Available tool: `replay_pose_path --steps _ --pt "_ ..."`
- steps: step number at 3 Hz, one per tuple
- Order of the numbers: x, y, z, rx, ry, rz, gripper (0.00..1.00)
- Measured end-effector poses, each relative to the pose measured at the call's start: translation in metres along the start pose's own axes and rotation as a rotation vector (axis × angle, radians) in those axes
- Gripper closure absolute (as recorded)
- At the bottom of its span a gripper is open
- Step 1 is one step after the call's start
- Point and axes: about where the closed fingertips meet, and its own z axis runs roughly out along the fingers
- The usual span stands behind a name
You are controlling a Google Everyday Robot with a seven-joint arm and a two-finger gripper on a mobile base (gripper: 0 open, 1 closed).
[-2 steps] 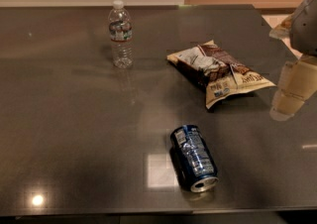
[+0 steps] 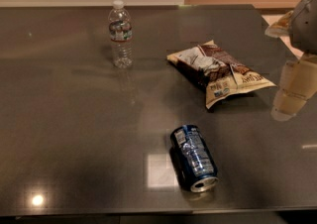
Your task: Place pepsi can upright
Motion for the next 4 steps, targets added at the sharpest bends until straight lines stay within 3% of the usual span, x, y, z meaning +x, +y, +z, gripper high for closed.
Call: replay_pose_path --steps 3,4 --pt "-0.060 0.046 0.002 -0.127 -0.107 -0.440 0.00" --pt "-0.077 0.071 0.006 -0.159 -0.130 -0.634 0.00"
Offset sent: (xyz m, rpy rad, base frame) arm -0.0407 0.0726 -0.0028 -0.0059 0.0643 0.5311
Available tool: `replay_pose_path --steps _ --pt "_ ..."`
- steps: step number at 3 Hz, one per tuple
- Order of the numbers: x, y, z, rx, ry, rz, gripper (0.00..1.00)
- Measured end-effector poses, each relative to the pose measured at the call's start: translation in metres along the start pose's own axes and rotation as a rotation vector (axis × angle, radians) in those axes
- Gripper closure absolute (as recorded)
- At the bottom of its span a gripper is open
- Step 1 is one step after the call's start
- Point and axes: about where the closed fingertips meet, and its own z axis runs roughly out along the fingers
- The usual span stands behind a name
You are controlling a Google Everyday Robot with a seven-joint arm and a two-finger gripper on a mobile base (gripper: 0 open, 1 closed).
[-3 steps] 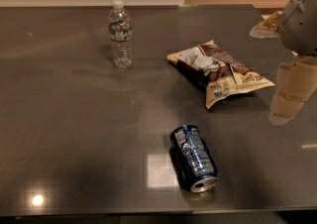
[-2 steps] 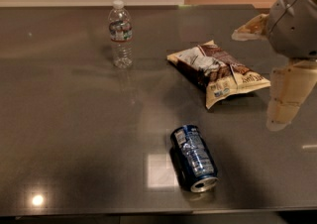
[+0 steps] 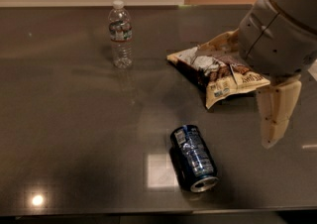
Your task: Place pepsi can upright
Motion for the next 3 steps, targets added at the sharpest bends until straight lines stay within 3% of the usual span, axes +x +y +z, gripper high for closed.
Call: replay_pose_path --steps 1,3 --pt "-0.007 0.003 0.002 -0.006 0.000 -0.053 0.00" --pt "-0.028 0.020 0.042 -0.078 0.041 -0.400 0.00"
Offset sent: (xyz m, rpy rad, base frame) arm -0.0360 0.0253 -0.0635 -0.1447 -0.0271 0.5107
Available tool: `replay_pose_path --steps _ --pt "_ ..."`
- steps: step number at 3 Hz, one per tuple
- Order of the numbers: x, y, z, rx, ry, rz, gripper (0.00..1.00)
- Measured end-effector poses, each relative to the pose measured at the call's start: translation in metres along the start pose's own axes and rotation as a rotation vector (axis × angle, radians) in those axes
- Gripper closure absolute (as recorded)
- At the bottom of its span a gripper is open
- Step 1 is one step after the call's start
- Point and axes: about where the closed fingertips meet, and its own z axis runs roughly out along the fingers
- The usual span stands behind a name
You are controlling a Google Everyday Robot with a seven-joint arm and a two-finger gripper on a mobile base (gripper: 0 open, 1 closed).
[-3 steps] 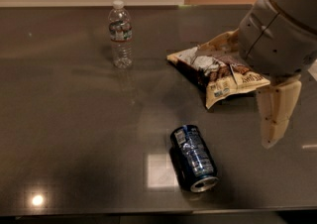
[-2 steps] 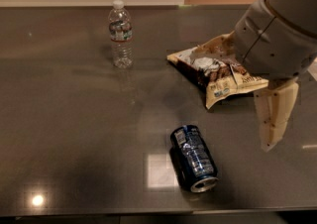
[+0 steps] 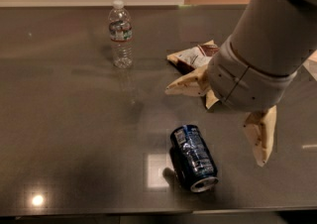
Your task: Place pepsi can upright
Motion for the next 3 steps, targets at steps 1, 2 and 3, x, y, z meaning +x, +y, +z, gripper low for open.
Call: replay_pose_path --steps 1,2,3 --pt "-0.004 0.005 0.016 -0.039 0.006 -0.131 0.00" --pt "-0.007 0.010 0.027 -0.077 0.005 -0.245 0.00" --pt "-0.009 0.016 0.038 -0.107 0.005 -0.342 0.00"
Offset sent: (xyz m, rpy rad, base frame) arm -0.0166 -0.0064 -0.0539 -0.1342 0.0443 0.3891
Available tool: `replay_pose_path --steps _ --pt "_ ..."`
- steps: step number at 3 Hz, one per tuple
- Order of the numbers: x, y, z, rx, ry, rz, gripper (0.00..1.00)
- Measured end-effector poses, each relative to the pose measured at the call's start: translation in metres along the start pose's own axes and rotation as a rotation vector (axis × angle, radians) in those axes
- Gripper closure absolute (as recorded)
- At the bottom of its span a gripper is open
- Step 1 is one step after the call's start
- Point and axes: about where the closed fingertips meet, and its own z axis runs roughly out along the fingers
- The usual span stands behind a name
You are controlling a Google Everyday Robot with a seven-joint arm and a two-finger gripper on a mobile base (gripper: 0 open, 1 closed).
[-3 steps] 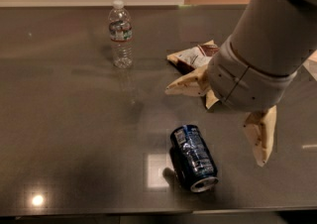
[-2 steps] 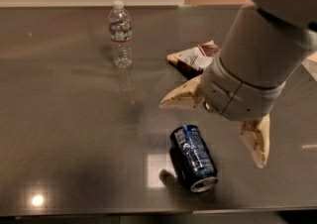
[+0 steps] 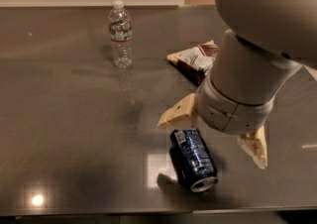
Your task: Place pepsi can upright
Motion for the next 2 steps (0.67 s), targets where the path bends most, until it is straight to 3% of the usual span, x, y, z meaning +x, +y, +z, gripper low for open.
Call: replay_pose_path --steps 2 --pt "-0.009 0.004 0.023 -0.035 0.001 -0.165 0.00"
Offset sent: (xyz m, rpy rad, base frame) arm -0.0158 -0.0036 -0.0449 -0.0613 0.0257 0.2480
